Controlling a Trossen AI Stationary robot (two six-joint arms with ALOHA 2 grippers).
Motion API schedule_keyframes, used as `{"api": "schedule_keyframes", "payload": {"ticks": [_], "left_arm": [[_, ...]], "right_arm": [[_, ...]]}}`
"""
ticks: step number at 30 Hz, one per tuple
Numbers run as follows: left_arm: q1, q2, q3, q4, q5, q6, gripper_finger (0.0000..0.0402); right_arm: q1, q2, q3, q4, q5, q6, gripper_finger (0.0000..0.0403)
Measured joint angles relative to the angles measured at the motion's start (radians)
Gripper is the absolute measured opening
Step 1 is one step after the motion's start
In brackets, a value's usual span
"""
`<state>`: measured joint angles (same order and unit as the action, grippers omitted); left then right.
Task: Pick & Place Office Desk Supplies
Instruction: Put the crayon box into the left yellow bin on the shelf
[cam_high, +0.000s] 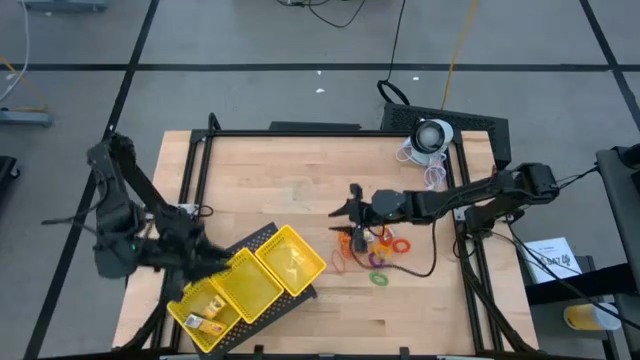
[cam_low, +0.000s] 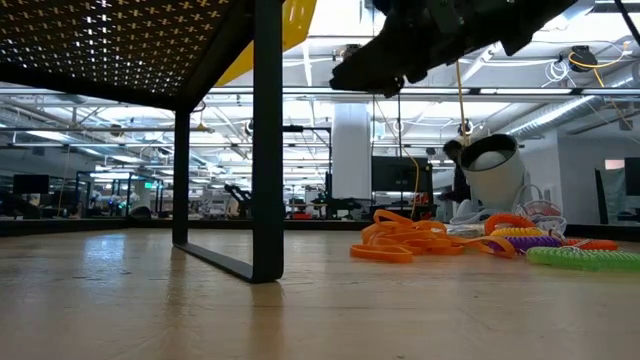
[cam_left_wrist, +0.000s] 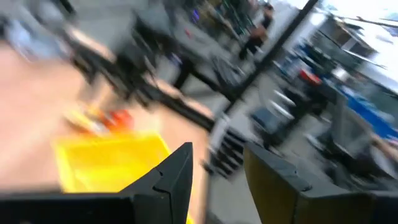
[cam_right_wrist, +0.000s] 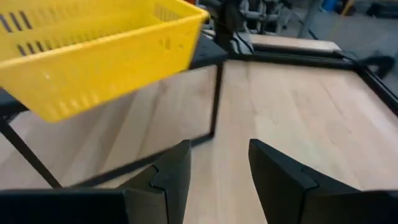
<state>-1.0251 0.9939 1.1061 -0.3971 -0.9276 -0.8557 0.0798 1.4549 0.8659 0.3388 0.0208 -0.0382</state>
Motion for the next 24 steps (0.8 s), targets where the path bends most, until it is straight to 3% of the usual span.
{"api": "schedule_keyframes", "payload": {"ticks": [4, 13, 24], "left_arm": [[0.076, -0.026, 0.0, 0.0, -0.059, 0.137, 0.015], [0.266, -0.032, 0.0, -0.001, -0.083, 0.451, 0.015], [0.424, -0.033, 0.0, 0.005, -0.092, 0.495, 0.015]], "right_arm": [[0.035, 0.07, 0.002, 0.099, 0.0, -0.004, 0.0151], [0.096, 0.115, 0.001, 0.254, -0.046, 0.018, 0.0151], [0.114, 0.136, 0.002, 0.319, -0.074, 0.048, 0.0151]]}}
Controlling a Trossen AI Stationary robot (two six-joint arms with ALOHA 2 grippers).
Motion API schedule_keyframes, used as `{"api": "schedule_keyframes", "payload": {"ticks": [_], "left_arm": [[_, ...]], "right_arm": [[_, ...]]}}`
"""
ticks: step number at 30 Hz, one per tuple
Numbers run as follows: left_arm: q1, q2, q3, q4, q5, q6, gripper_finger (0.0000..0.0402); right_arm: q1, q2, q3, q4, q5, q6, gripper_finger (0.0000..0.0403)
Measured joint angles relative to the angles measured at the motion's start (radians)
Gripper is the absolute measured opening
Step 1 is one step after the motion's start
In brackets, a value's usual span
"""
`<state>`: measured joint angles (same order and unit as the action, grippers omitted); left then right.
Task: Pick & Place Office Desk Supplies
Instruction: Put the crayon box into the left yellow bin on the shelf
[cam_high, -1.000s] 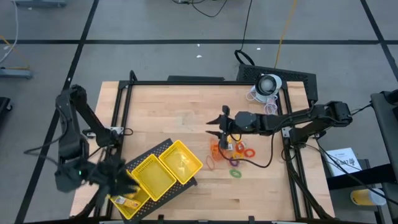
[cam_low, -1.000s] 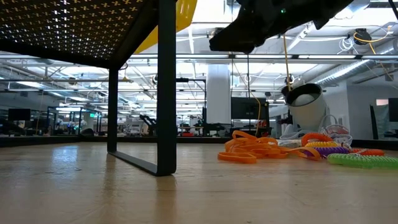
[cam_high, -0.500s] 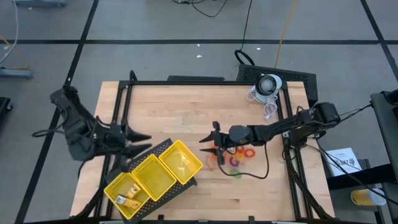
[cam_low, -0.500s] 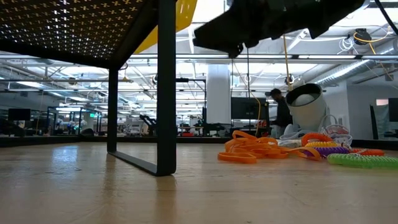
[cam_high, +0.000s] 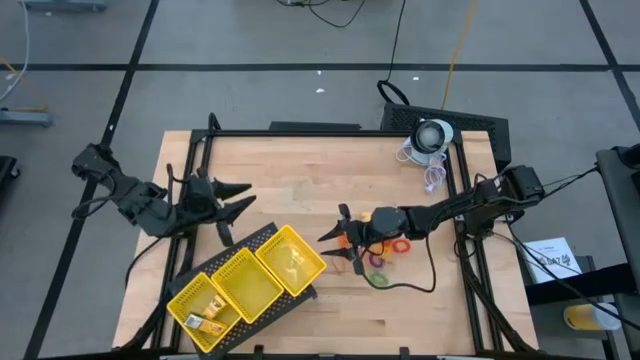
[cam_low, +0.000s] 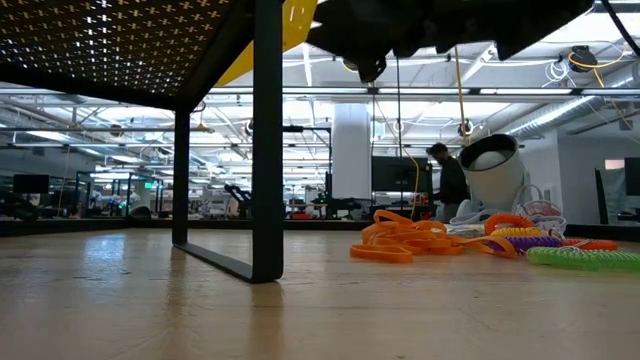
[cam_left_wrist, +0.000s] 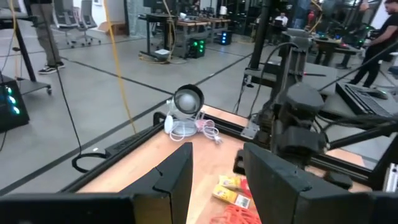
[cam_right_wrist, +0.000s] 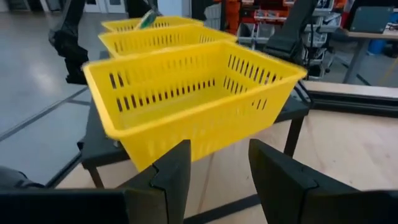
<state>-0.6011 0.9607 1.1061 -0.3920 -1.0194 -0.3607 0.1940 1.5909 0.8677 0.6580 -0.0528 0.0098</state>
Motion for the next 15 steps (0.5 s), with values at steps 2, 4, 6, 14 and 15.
{"api": "schedule_keyframes", "payload": {"ticks": [2, 4, 6, 14, 15], "left_arm": [[0.015, 0.0, 0.0, 0.0, 0.009, 0.0, 0.015], [0.029, 0.0, 0.0, 0.0, 0.021, 0.007, 0.015], [0.038, 0.0, 0.0, 0.0, 0.024, 0.015, 0.015], [0.061, 0.0, 0.0, 0.0, 0.027, 0.037, 0.015], [0.063, 0.0, 0.0, 0.0, 0.027, 0.039, 0.015]], "right_arm": [[-0.002, 0.022, 0.0, 0.021, -0.001, -0.002, 0.0151], [-0.003, 0.047, 0.004, 0.051, -0.001, -0.002, 0.0151], [-0.003, 0.074, 0.015, 0.069, -0.002, 0.002, 0.0151], [0.007, 0.093, 0.038, 0.075, -0.079, 0.044, 0.0151], [0.007, 0.093, 0.037, 0.072, -0.084, 0.051, 0.0151]]}}
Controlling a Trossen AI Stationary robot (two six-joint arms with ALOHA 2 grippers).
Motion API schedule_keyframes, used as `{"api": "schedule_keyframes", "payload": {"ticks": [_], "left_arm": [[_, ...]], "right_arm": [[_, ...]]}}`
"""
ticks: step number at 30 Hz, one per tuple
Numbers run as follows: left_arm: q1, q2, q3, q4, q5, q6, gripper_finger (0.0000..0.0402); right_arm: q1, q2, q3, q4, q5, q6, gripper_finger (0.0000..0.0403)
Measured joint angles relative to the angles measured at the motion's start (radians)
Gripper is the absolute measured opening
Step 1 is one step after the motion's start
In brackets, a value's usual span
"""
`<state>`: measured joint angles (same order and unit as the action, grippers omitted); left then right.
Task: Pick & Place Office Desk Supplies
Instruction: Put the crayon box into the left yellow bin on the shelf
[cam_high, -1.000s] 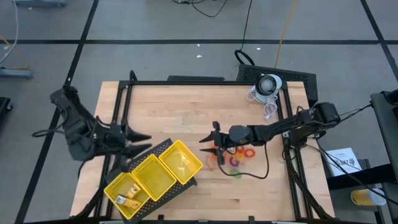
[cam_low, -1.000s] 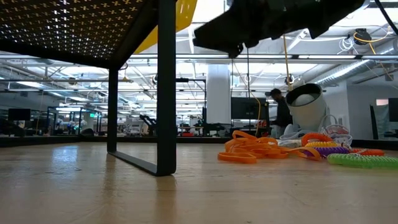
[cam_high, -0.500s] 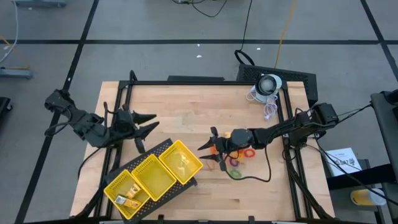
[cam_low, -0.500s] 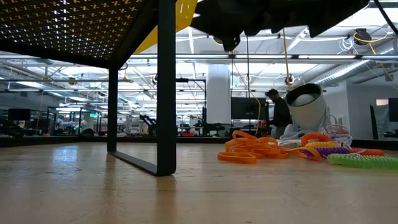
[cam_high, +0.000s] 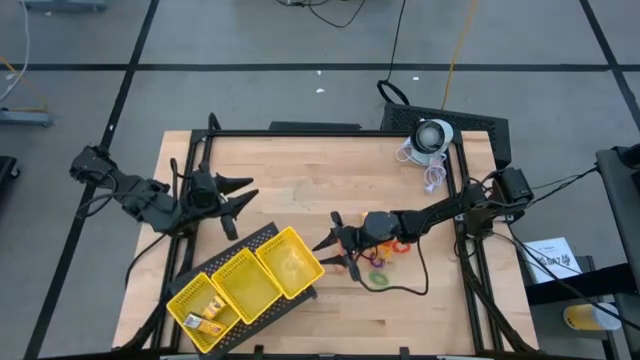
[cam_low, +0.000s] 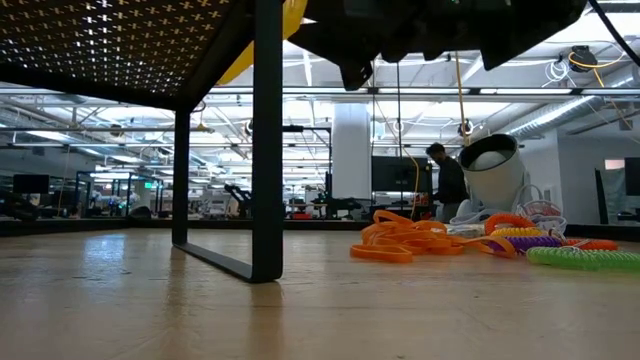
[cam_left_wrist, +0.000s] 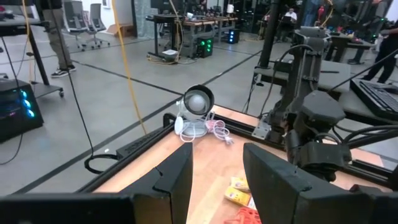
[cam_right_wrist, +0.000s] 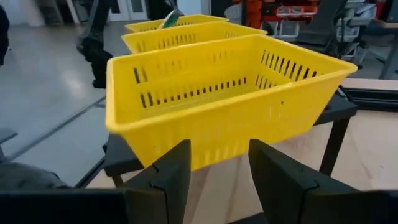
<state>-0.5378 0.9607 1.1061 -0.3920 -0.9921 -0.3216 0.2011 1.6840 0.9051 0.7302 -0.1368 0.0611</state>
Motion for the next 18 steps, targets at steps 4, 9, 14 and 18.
{"api": "schedule_keyframes", "payload": {"ticks": [4, 9, 14, 18], "left_arm": [[0.011, 0.0, 0.0, 0.0, 0.014, 0.002, 0.015], [0.018, 0.0, 0.0, 0.0, 0.032, 0.002, 0.015], [0.018, 0.0, 0.0, 0.0, 0.033, 0.002, 0.015], [0.018, 0.0, 0.0, 0.0, 0.033, 0.001, 0.015]], "right_arm": [[0.006, 0.0, 0.0, 0.004, 0.001, 0.006, 0.0151], [0.007, 0.0, 0.0, 0.004, 0.0, 0.006, 0.0151], [0.009, 0.0, 0.0, 0.006, -0.015, 0.007, 0.0151], [0.017, 0.0, 0.004, 0.004, -0.024, 0.005, 0.0151]]}}
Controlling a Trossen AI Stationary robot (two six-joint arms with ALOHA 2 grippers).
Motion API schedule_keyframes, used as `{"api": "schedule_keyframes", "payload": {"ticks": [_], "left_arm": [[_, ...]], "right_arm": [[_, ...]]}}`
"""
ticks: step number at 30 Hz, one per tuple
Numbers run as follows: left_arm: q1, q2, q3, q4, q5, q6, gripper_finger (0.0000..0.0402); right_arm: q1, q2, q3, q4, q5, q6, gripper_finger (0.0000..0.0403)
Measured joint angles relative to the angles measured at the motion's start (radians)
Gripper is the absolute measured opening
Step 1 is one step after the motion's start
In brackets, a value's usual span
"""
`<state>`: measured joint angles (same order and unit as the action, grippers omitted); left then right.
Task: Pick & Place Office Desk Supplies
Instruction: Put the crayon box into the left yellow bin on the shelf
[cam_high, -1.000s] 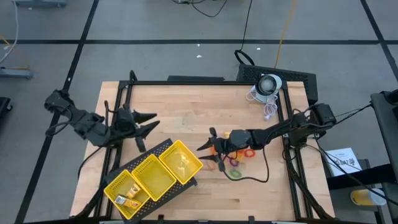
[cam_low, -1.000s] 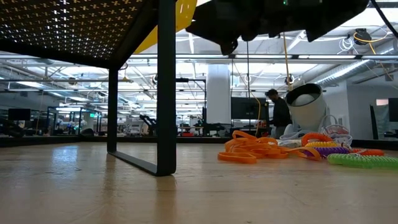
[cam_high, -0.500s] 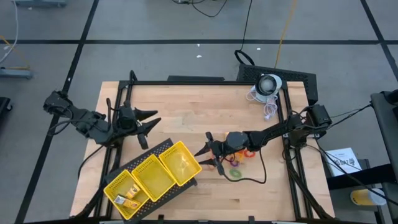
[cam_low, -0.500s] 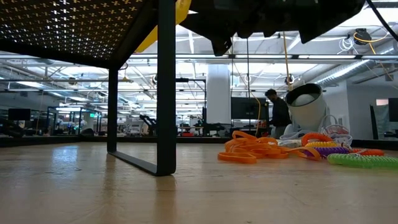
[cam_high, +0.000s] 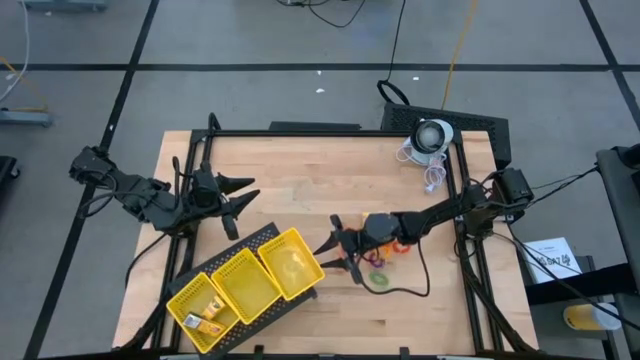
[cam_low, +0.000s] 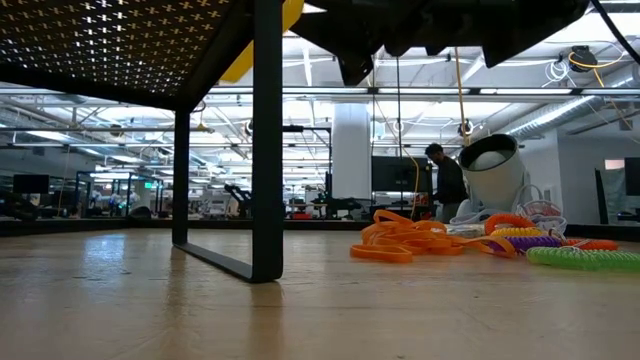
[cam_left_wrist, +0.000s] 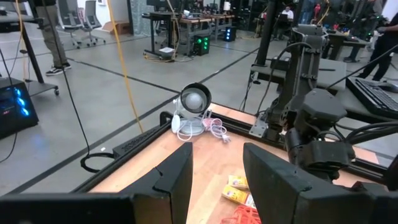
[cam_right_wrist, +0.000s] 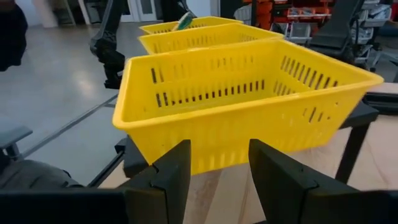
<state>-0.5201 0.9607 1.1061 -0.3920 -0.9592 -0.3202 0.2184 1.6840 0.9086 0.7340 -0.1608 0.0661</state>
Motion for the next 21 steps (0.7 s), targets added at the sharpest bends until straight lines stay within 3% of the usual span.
{"api": "schedule_keyframes", "payload": {"ticks": [21], "left_arm": [[0.0, 0.0, 0.0, 0.0, 0.0, -0.002, 0.015]], "right_arm": [[0.0, 0.0, 0.001, 0.044, 0.002, -0.026, 0.0151]]}}
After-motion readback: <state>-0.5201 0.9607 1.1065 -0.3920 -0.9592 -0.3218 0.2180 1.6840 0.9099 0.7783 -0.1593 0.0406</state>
